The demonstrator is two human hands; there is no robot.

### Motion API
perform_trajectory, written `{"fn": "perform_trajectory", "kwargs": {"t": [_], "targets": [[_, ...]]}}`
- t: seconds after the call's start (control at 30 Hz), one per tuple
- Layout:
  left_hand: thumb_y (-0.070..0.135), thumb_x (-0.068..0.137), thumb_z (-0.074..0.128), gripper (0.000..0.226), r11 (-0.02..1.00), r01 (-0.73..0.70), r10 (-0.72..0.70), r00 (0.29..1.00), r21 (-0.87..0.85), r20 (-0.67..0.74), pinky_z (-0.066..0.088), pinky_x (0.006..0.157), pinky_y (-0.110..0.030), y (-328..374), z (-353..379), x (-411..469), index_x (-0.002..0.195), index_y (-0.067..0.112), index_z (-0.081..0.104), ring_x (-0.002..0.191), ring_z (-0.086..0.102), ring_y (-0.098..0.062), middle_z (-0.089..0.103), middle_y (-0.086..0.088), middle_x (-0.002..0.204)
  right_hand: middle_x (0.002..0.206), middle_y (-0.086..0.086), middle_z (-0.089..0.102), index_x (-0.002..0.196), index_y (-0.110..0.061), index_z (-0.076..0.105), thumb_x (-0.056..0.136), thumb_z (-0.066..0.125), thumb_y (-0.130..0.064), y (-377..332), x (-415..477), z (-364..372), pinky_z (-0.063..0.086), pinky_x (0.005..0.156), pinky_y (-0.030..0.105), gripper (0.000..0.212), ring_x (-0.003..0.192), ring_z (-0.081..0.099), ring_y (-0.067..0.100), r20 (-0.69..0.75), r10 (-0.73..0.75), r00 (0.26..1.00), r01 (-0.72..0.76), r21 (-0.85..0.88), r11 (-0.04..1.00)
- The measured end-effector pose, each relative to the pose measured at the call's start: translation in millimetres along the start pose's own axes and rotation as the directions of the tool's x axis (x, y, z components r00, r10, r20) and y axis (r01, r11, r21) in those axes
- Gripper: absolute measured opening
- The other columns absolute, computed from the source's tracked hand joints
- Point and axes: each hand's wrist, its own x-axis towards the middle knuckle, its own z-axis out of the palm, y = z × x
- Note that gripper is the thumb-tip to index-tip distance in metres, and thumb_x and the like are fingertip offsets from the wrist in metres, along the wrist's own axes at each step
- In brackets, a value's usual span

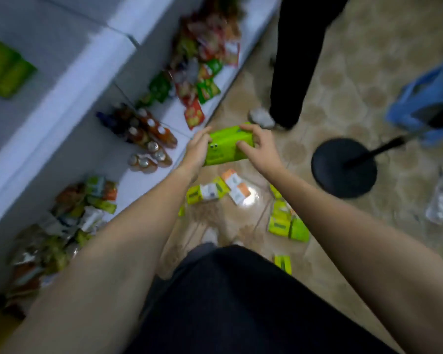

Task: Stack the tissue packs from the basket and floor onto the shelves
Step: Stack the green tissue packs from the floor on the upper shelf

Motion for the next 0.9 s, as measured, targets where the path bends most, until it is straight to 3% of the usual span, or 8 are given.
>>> {"fn": "perform_trajectory", "kwargs": {"t": [0.1,0.17,0.27,0.33,0.47,0.63,0.7,0.9], "targets": [[0.003,0.092,0.038,0.036,0.985,-0.171,0.169,0.984,-0.034,-0.064,0.044,0.073,-0.021,74.2,-40.8,-20.0,0.123,0.007,0.056,0.097,0.051,-0.013,0.056,-0.014,0.118,0.12,0.018,0.053,0.123,-0.008,0.056,0.076,0.063,-0.02,-85.3,17.9,-6.8,0.032,0.099,0.023,0.048,0.118,0.046,0.029,0.042,-0.225,0.974,0.227,-0.07,0.971],[0.0,0.092,0.038,0.034,0.951,-0.31,0.306,0.94,-0.007,-0.151,0.041,0.068,-0.012,122.2,-79.9,-35.8,0.122,0.002,0.056,0.085,0.051,-0.008,0.057,-0.011,0.112,0.123,0.018,0.052,0.123,-0.004,0.054,0.076,0.061,-0.022,-146.3,22.1,-2.1,0.027,0.095,0.016,0.051,0.12,0.044,0.027,0.041,-0.395,0.918,0.398,-0.088,0.913],[0.001,0.092,0.039,0.035,0.879,-0.472,0.471,0.832,0.073,-0.292,0.037,0.073,-0.009,176.8,-156.0,-67.0,0.122,0.005,0.055,0.096,0.048,-0.01,0.057,-0.013,0.118,0.122,0.016,0.051,0.123,-0.005,0.053,0.075,0.059,-0.024,-239.6,13.9,23.3,0.027,0.094,0.014,0.051,0.12,0.043,0.026,0.039,-0.607,0.793,0.609,-0.059,0.791],[0.002,0.092,0.04,0.035,0.851,-0.515,0.517,0.79,0.1,-0.328,0.036,0.075,-0.009,200.4,-185.8,-85.3,0.123,0.006,0.055,0.101,0.045,-0.01,0.056,-0.012,0.122,0.124,0.014,0.049,0.124,-0.007,0.052,0.077,0.06,-0.021,-276.7,9.5,34.3,0.028,0.096,0.016,0.049,0.121,0.043,0.023,0.031,-0.637,0.771,0.637,-0.012,0.771],[0.002,0.091,0.043,0.034,0.807,-0.562,0.568,0.653,0.181,-0.501,0.034,0.074,-0.002,216.0,-285.3,-137.9,0.123,0.005,0.056,0.111,0.049,-0.017,0.056,-0.012,0.127,0.125,0.014,0.05,0.122,-0.006,0.052,0.077,0.061,-0.021,-356.5,-24.5,104.0,0.03,0.096,0.016,0.048,0.121,0.044,0.023,0.093,-0.773,0.628,0.77,0.074,0.634],[0.007,0.091,0.049,0.035,0.799,-0.546,0.566,0.543,0.252,-0.62,0.038,0.083,-0.013,201.1,-403.4,-185.5,0.126,0.009,0.054,0.112,0.051,-0.016,0.056,-0.008,0.123,0.124,0.012,0.053,0.121,-0.004,0.054,0.08,0.063,-0.017,-426.3,-64.1,206.5,0.029,0.092,0.011,0.045,0.119,0.047,0.022,0.126,-0.855,0.503,0.839,0.169,0.518],[0.01,0.09,0.055,0.037,0.801,-0.534,0.561,0.513,0.27,-0.65,0.04,0.083,-0.013,194.2,-449.2,-202.2,0.127,0.011,0.053,0.111,0.052,-0.016,0.056,-0.007,0.125,0.126,0.009,0.053,0.124,-0.008,0.053,0.084,0.063,-0.013,-451.8,-78.2,247.1,0.03,0.091,0.013,0.041,0.119,0.047,0.019,0.142,-0.86,0.489,0.833,0.216,0.509],[0.014,0.086,0.065,0.048,0.819,-0.51,0.527,0.484,0.264,-0.699,0.04,0.063,0.0,154.3,-560.4,-239.6,0.13,0.016,0.049,0.098,0.05,-0.007,0.05,0.004,0.115,0.123,0.003,0.057,0.123,-0.009,0.053,0.084,0.063,-0.013,-507.9,-113.0,365.7,0.033,0.085,0.014,0.04,0.107,0.048,0.01,0.225,-0.877,0.425,0.823,0.308,0.478]]}}
